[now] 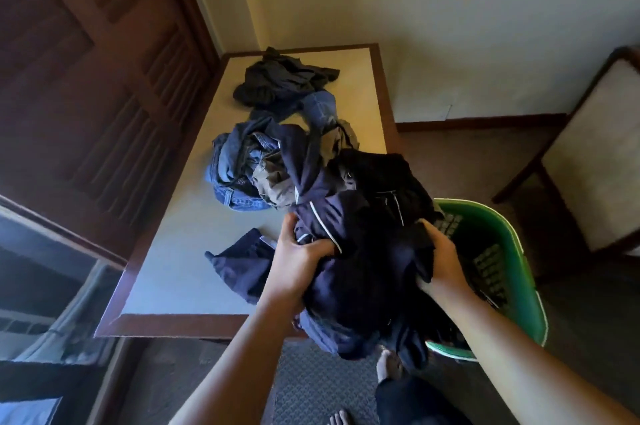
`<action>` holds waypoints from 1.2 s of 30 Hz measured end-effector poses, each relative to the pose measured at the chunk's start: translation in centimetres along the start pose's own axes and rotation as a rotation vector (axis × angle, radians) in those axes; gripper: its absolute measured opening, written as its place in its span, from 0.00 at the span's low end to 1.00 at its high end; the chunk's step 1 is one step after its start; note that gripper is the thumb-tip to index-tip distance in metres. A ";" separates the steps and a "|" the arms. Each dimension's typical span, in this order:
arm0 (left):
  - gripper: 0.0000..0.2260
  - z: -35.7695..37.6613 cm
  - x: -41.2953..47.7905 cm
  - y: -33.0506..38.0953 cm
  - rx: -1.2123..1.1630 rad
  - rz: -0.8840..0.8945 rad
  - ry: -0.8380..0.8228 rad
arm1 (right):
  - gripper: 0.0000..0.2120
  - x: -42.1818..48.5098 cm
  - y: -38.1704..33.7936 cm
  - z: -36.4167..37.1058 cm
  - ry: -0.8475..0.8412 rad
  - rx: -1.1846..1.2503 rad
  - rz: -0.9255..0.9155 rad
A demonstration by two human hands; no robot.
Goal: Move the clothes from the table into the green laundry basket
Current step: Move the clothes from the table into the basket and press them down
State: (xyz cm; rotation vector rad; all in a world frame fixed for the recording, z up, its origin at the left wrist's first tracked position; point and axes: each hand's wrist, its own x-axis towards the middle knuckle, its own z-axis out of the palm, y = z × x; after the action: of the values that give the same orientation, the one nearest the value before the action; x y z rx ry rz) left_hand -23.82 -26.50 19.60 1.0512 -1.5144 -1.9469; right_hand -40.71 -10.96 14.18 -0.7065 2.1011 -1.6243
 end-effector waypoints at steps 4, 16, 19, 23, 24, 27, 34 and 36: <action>0.15 1.0 -3.3 -0.8 -0.024 -0.213 -0.196 | 0.10 -5.1 0.3 -4.2 0.018 -0.105 0.010; 0.23 10.3 -6.0 -6.0 0.102 -0.496 -0.175 | 0.15 -7.5 5.7 -15.1 0.309 -0.498 0.217; 0.22 12.8 -5.3 -7.2 0.109 -0.451 -0.044 | 0.16 -7.1 6.6 -18.1 0.314 -0.496 0.250; 0.22 15.1 -5.2 -8.4 0.163 -0.481 0.052 | 0.16 -6.1 8.3 -22.2 0.362 -0.480 0.285; 0.22 15.5 -5.3 -8.8 0.165 -0.482 0.048 | 0.16 -5.7 8.8 -22.9 0.364 -0.481 0.301; 0.21 16.7 -5.6 -9.7 0.162 -0.449 0.035 | 0.15 -4.6 9.8 -24.2 0.319 -0.483 0.347; 0.16 17.4 -6.5 -10.2 0.196 -0.416 0.091 | 0.17 -1.2 10.4 -23.1 0.143 -0.435 0.292; 0.16 17.5 -6.9 -10.2 0.203 -0.400 0.086 | 0.21 0.1 10.8 -22.8 0.112 -0.389 0.271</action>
State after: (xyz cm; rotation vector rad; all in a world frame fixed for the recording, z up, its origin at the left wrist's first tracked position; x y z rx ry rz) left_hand -32.49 -7.92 13.73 1.6097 -1.5711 -1.9965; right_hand -55.71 8.71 9.44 -0.4237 2.5013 -1.1489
